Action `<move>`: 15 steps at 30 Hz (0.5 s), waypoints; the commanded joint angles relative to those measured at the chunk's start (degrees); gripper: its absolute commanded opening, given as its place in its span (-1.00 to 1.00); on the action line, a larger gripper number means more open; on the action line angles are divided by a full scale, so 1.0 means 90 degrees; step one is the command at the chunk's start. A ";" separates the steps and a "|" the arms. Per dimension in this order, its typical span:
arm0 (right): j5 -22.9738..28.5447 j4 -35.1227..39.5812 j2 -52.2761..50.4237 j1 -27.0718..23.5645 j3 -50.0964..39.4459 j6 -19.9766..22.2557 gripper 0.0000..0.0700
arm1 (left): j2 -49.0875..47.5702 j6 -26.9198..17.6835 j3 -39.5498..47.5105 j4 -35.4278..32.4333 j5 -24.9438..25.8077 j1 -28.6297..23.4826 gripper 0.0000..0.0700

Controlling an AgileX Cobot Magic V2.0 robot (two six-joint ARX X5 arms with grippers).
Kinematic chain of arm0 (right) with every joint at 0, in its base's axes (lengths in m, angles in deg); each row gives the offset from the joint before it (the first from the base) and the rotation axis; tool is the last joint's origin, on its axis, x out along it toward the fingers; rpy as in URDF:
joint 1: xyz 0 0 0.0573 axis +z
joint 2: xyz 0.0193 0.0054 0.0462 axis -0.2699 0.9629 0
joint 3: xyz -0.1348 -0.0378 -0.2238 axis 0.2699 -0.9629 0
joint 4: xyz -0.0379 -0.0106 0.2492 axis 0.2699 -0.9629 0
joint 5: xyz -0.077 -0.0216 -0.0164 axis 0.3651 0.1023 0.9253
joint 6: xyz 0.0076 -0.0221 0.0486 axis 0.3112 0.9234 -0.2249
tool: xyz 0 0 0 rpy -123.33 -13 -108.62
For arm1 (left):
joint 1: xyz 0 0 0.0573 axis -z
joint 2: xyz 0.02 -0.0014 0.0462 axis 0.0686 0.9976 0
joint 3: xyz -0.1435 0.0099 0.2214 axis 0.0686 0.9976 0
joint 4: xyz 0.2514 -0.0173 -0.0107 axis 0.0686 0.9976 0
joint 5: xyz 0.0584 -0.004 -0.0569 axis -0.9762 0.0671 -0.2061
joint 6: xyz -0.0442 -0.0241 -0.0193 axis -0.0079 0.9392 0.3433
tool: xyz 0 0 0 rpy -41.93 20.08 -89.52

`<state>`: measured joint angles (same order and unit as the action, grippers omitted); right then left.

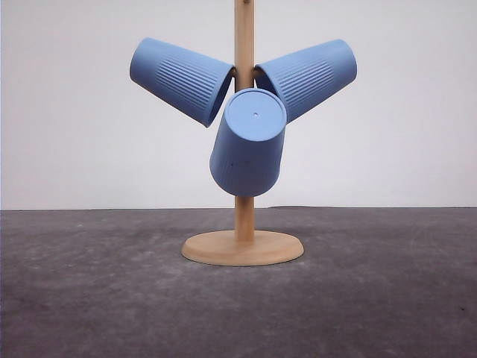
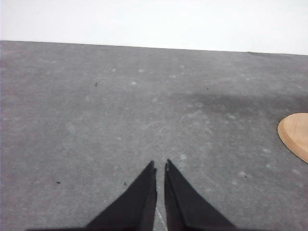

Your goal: Place three cups

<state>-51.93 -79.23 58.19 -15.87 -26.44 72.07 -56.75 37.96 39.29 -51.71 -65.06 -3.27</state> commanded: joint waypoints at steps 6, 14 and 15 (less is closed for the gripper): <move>0.0001 0.0080 0.0000 -0.0002 -0.0012 -0.0063 -1.00 | -0.0007 0.0000 0.0083 0.0045 0.0002 0.0010 -0.97; 0.0001 0.0080 0.0000 -0.0002 -0.0012 -0.0063 -1.00 | -0.0007 0.0000 0.0083 0.0045 0.0002 0.0010 -0.97; 0.0001 0.0080 0.0000 -0.0002 -0.0012 -0.0063 -1.00 | -0.0007 0.0000 0.0083 0.0047 0.0002 0.0010 -0.97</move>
<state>-51.94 -79.21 58.19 -15.87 -26.44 72.07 -56.75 37.96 39.29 -51.70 -65.06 -3.27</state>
